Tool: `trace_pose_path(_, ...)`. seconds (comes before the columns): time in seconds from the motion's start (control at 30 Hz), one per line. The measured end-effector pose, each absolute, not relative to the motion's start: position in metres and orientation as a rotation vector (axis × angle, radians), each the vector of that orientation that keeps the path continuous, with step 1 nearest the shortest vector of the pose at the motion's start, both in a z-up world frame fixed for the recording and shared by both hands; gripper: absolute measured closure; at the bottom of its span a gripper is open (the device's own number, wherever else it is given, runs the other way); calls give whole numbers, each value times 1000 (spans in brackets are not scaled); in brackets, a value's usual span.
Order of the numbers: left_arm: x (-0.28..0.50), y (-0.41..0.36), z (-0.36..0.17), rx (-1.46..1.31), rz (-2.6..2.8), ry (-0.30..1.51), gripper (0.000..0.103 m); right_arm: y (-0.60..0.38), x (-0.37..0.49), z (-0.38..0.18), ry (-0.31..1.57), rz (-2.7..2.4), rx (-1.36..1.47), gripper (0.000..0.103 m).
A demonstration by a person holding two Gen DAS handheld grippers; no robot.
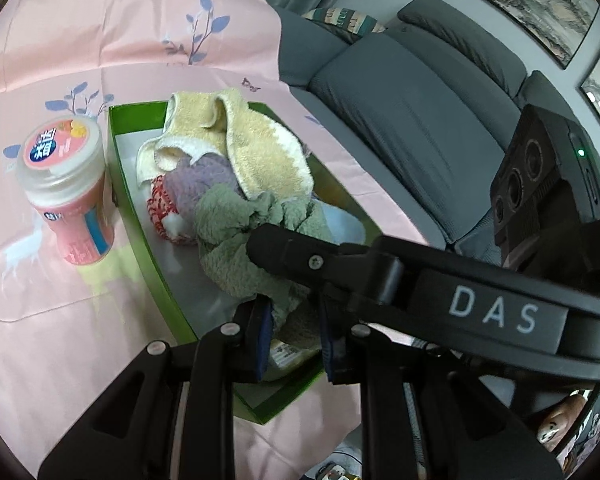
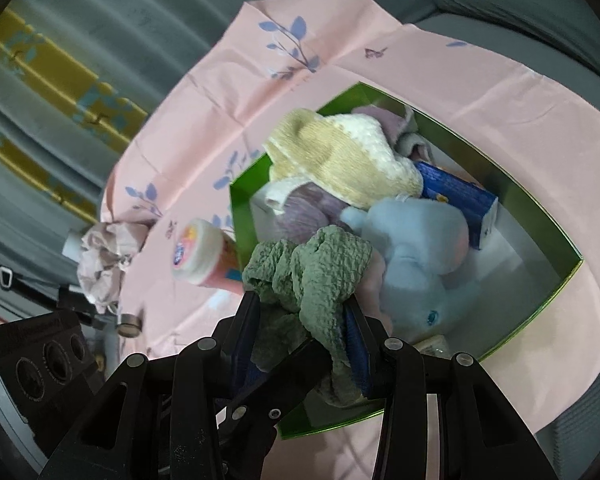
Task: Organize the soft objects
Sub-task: 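Lower the green knit cloth into the box and open the right tool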
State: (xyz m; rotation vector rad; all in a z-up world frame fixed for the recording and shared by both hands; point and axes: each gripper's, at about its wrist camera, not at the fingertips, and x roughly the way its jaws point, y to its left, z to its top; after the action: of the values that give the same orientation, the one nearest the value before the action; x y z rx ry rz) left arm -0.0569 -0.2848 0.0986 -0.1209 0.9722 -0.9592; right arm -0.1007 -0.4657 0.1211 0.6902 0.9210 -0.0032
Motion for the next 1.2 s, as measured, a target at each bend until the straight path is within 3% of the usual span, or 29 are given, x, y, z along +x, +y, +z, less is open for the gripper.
trace_pose_path(0.47, -47, -302, 79, -75, -928, 1034, 86, -474, -97, 112, 952, -48, 707, 59)
trace_pose_path(0.97, -46, -306, 79, -26, -908, 1034, 76, -480, -96, 109, 946, -93, 725, 59)
trace_pose_path(1.2, -49, -311, 80, 0, -918, 1024, 63, -486, -97, 108, 940, -112, 739, 59)
